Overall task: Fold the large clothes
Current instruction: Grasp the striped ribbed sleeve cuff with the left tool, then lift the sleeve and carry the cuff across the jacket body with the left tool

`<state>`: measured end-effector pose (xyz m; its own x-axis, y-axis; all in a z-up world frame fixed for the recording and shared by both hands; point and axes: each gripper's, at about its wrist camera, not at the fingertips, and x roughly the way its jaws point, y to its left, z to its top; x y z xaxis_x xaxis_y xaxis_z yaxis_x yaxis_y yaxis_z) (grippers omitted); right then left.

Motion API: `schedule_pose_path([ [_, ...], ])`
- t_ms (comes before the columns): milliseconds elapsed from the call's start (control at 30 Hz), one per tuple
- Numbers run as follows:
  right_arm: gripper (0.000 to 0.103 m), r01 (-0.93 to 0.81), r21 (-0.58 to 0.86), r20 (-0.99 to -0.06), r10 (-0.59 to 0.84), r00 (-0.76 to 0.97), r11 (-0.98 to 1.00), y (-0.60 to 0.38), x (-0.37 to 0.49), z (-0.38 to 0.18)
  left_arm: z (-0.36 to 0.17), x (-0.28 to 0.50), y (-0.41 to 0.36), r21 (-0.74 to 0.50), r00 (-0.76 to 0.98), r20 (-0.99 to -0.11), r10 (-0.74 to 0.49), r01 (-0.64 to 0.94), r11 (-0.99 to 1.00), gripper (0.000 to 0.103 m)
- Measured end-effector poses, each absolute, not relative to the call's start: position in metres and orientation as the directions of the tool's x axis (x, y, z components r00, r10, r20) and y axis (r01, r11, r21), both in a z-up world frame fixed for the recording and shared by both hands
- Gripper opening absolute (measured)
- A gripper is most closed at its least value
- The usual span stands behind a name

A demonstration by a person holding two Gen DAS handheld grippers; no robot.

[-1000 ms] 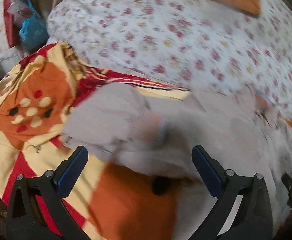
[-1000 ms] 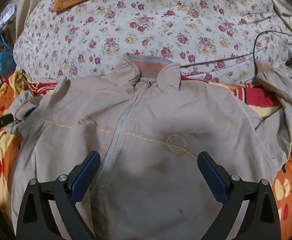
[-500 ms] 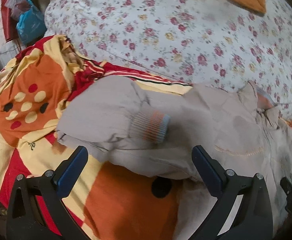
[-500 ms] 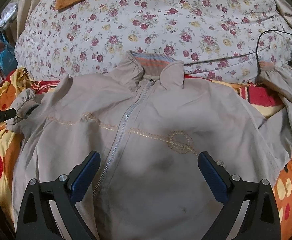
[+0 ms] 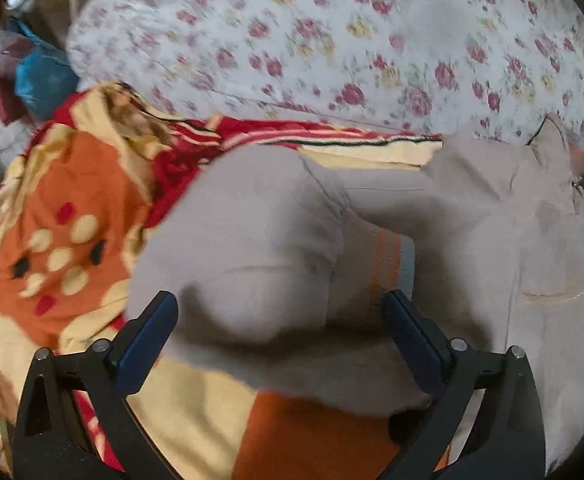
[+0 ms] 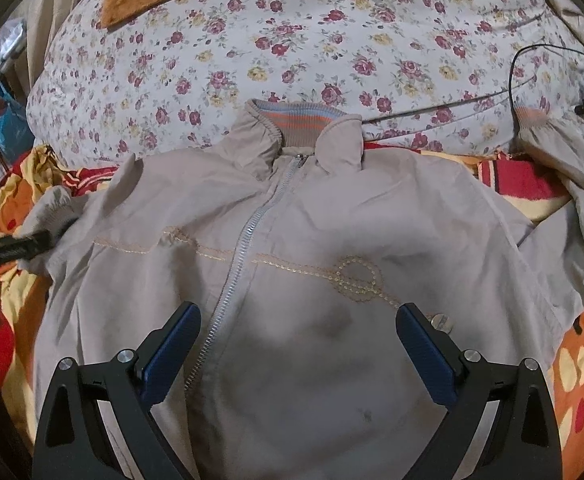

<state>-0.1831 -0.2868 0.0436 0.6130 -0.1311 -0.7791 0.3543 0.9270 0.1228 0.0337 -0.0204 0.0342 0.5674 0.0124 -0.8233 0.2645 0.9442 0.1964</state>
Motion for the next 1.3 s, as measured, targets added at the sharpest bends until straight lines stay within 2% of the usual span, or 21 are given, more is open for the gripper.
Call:
schedule_pose_path([
  [67, 0.099, 0.352, 0.123, -0.780, -0.129, 0.612, 0.928, -0.286, -0.182, 0.043, 0.030, 0.041, -0.021, 0.158, 0.561, -0.827, -0.031, 0.285, 0.945, 0.096],
  [133, 0.099, 0.349, 0.113, -0.786, -0.131, 0.604, 0.930, -0.285, -0.180, 0.041, 0.025, 0.048, -0.024, 0.129, 0.548, -0.834, -0.064, 0.307, 0.943, 0.078],
  [167, 0.099, 0.347, 0.110, -0.789, -0.130, 0.600, 0.932, -0.285, -0.178, 0.040, 0.023, 0.050, -0.026, 0.117, 0.535, -0.841, -0.079, 0.322, 0.940, 0.055],
  [200, 0.099, 0.344, 0.109, -0.794, -0.127, 0.595, 0.932, -0.284, -0.177, 0.038, 0.021, 0.053, -0.028, 0.095, 0.518, -0.850, -0.100, 0.336, 0.937, 0.039],
  [233, 0.099, 0.343, 0.109, -0.797, -0.124, 0.591, 0.933, -0.284, -0.176, 0.036, 0.022, 0.054, -0.028, 0.081, 0.511, -0.852, -0.111, 0.339, 0.937, 0.036],
  [267, 0.099, 0.341, 0.109, -0.799, -0.121, 0.588, 0.934, -0.284, -0.175, 0.036, 0.025, 0.054, -0.027, 0.087, 0.515, -0.851, -0.105, 0.335, 0.938, 0.026],
  [300, 0.099, 0.340, 0.109, -0.801, -0.120, 0.587, 0.934, -0.284, -0.175, 0.035, 0.028, 0.054, -0.027, 0.087, 0.515, -0.851, -0.104, 0.335, 0.938, 0.023],
  [367, 0.099, 0.338, 0.109, -0.799, -0.120, 0.590, 0.935, -0.283, -0.176, 0.036, 0.037, 0.051, -0.021, 0.057, 0.506, -0.853, -0.129, 0.335, 0.940, 0.023],
  [433, 0.099, 0.336, 0.112, -0.796, -0.118, 0.594, 0.935, -0.283, -0.177, 0.037, 0.045, 0.046, -0.017, 0.028, 0.497, -0.854, -0.151, 0.334, 0.942, 0.031],
  [500, 0.099, 0.337, 0.117, -0.796, -0.114, 0.594, 0.934, -0.284, -0.176, 0.037, 0.050, 0.039, -0.016, -0.001, 0.479, -0.858, -0.186, 0.360, 0.933, 0.070],
  [533, 0.099, 0.337, 0.117, -0.798, -0.114, 0.592, 0.934, -0.284, -0.176, 0.037, 0.052, 0.035, -0.018, -0.001, 0.479, -0.856, -0.196, 0.379, 0.925, 0.078],
  [633, 0.099, 0.336, 0.119, -0.804, -0.107, 0.585, 0.934, -0.283, -0.176, 0.036, 0.054, 0.028, -0.028, 0.038, 0.499, -0.845, -0.193, 0.416, 0.909, 0.080],
  [733, 0.099, 0.332, 0.115, -0.807, -0.107, 0.581, 0.936, -0.281, -0.175, 0.036, 0.042, 0.032, -0.043, 0.175, 0.529, -0.846, -0.068, 0.396, 0.902, 0.080],
  [800, 0.099, 0.332, 0.112, -0.806, -0.110, 0.581, 0.937, -0.281, -0.175, 0.036, 0.031, 0.033, -0.047, 0.192, 0.519, -0.853, -0.056, 0.412, 0.891, 0.080],
  [867, 0.099, 0.333, 0.115, -0.806, -0.108, 0.581, 0.936, -0.282, -0.176, 0.036, 0.019, 0.036, -0.047, 0.250, 0.528, -0.849, 0.004, 0.395, 0.884, 0.073],
  [900, 0.099, 0.334, 0.116, -0.807, -0.108, 0.581, 0.935, -0.283, -0.176, 0.036, 0.018, 0.037, -0.043, 0.226, 0.525, -0.851, -0.011, 0.384, 0.896, 0.061],
  [933, 0.099, 0.336, 0.117, -0.807, -0.108, 0.581, 0.934, -0.283, -0.176, 0.036, 0.020, 0.040, -0.037, 0.185, 0.510, -0.860, -0.032, 0.369, 0.911, 0.057],
  [967, 0.099, 0.337, 0.119, -0.808, -0.107, 0.580, 0.934, -0.283, -0.176, 0.036, 0.024, 0.042, -0.032, 0.158, 0.502, -0.864, -0.043, 0.350, 0.923, 0.043],
  [1000, 0.099, 0.337, 0.120, -0.807, -0.106, 0.581, 0.934, -0.283, -0.176, 0.036, 0.031, 0.042, -0.027, 0.140, 0.505, -0.862, -0.053, 0.337, 0.931, 0.020],
  [1133, 0.099, 0.332, 0.119, -0.802, -0.106, 0.588, 0.936, -0.283, -0.177, 0.039, 0.077, 0.030, -0.020, -0.007, 0.504, -0.842, -0.194, 0.350, 0.937, 0.020],
  [1300, 0.099, 0.354, 0.114, -0.769, -0.143, 0.623, 0.928, -0.291, -0.183, 0.056, 0.148, -0.004, -0.052, -0.196, 0.465, -0.769, -0.440, 0.483, 0.853, 0.020],
])
